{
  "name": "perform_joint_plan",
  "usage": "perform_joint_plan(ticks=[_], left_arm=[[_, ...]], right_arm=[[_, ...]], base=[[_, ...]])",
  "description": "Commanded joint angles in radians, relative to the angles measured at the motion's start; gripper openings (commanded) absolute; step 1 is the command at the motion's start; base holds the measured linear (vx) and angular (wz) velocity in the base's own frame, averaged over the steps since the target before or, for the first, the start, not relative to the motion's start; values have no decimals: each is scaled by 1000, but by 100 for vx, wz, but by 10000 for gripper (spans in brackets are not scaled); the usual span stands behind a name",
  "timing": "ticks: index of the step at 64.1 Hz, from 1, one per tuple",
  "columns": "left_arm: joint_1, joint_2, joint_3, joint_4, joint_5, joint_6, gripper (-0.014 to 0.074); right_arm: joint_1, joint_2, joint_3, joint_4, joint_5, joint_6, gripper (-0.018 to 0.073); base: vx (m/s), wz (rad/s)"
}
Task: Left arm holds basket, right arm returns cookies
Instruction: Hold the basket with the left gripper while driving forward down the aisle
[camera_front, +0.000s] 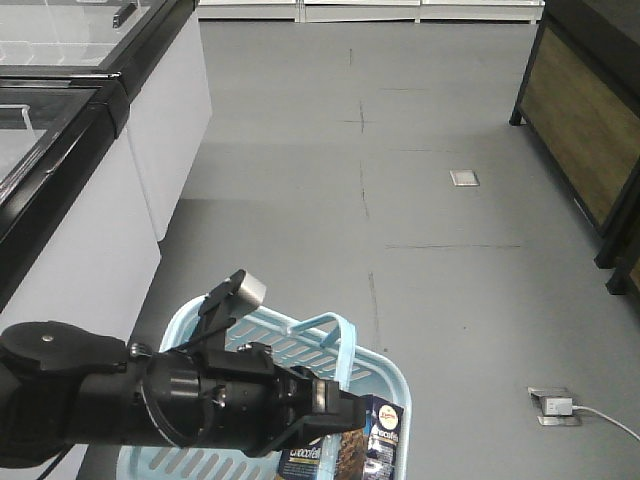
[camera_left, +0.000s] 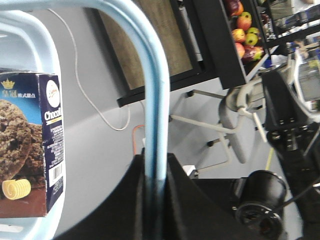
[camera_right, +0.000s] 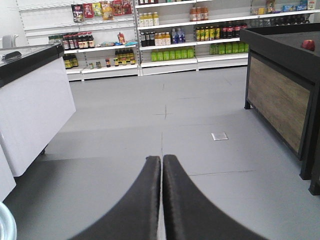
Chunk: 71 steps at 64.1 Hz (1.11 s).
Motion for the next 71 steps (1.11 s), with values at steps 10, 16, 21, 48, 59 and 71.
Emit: perform_joint_plan(ticks=[10,16,21,48,59,71], left_arm=[[-80,-42,-27,-93,-63,20,-8],[-80,-42,-27,-85,-60,22,-8],[-80,-42,-27,-81,-60,22,-8],[-80,-42,-27,-81,-60,22,-8],[-80,-42,-27,-81,-60,22,-8],[-80,-42,-27,-81,-60,22,-8]], right_arm=[[0,-12,3,-10,-75,-2,-8],[0,-12,3,-10,-75,-2,-8],[0,-12,3,-10,-75,-2,-8],[0,-12,3,-10,-75,-2,-8],[0,-12,3,-10,-75,-2,-8],[0,-12,3,-10,-75,-2,-8]], base=[[0,0],[0,0],[0,0],[0,0],[0,0],[0,-1]])
